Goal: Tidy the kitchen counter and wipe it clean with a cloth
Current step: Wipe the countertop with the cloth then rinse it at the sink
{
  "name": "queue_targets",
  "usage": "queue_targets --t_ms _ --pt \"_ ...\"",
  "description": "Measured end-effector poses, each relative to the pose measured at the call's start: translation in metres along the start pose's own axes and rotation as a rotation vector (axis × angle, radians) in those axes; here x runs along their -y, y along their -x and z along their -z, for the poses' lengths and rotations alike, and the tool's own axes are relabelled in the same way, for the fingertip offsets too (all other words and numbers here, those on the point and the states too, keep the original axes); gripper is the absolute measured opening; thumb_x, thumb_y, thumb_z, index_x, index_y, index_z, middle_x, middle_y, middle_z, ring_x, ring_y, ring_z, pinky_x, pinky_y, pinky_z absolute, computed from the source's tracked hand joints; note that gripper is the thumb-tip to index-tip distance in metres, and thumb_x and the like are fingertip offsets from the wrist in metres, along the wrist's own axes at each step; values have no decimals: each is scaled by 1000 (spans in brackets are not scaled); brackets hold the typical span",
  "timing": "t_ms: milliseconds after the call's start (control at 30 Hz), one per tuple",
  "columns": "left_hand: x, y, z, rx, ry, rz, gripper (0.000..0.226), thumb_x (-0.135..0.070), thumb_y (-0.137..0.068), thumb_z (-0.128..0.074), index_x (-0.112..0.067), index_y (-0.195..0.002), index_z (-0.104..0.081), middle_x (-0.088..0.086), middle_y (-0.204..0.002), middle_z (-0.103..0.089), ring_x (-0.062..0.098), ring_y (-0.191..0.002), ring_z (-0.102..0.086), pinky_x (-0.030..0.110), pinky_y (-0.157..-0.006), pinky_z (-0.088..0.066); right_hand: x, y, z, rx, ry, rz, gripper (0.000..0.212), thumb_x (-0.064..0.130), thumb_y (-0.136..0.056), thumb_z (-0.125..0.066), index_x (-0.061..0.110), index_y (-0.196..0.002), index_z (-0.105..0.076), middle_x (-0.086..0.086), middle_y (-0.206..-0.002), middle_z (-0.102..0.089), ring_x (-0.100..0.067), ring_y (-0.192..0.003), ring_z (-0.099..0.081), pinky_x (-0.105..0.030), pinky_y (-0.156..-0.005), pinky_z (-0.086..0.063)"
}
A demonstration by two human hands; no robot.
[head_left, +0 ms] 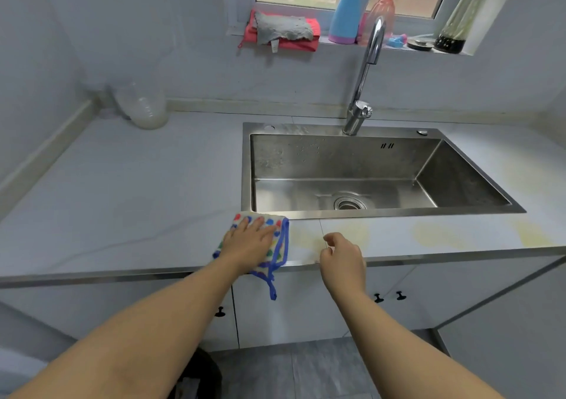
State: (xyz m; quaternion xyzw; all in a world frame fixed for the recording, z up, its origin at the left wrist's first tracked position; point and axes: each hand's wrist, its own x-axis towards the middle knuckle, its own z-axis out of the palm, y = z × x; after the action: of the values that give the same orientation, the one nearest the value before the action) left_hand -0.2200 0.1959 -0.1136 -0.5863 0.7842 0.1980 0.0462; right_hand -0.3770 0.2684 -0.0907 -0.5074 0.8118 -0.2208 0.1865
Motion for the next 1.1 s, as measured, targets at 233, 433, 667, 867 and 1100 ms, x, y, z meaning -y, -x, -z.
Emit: queue_targets --t_ms 233,433,667,867,1100 --pt "40 13 33 -311 424 313 43 -18 -101 -28 -20 -141 -41 8 -141 -47 27 -124 -47 32 -100 -38 62 6 -36 68 74 327 38 12 -94 -40 17 -130 -52 0 -133 -52 -19 -125 -44 -30 -99 -36" --pt "60 7 27 -179 20 148 53 -10 -95 -36 -17 -146 -26 2 -150 -32 20 -140 -27 34 -110 -27 90 0 -84 217 281 330 49 32 -102 -26 31 -150 -16 -1 -161 1 -25 -148 7 -41 -118 4" --pt "71 -4 21 -105 -131 -70 56 -25 -101 -31 -20 -152 -8 -4 -160 -8 17 -148 -2 36 -119 -6 69 -11 -94 340 451 333 68 63 -84 7 41 -148 7 3 -160 13 -23 -147 15 -44 -116 11" --pt "69 -19 22 -67 -95 -185 54 -13 -100 -26 -20 -151 -11 -5 -159 -9 15 -146 -12 32 -117 -14 43 -28 -63 304 485 128 56 49 -100 -14 37 -149 11 2 -159 15 -24 -147 15 -45 -117 10" --pt "74 -24 30 -121 -147 -226 50 -18 -99 -34 -22 -148 -25 -5 -154 -28 14 -140 -28 31 -112 -23 77 -7 -94 369 465 302 78 68 -72 25 39 -144 18 1 -159 18 -25 -145 20 -44 -113 17"
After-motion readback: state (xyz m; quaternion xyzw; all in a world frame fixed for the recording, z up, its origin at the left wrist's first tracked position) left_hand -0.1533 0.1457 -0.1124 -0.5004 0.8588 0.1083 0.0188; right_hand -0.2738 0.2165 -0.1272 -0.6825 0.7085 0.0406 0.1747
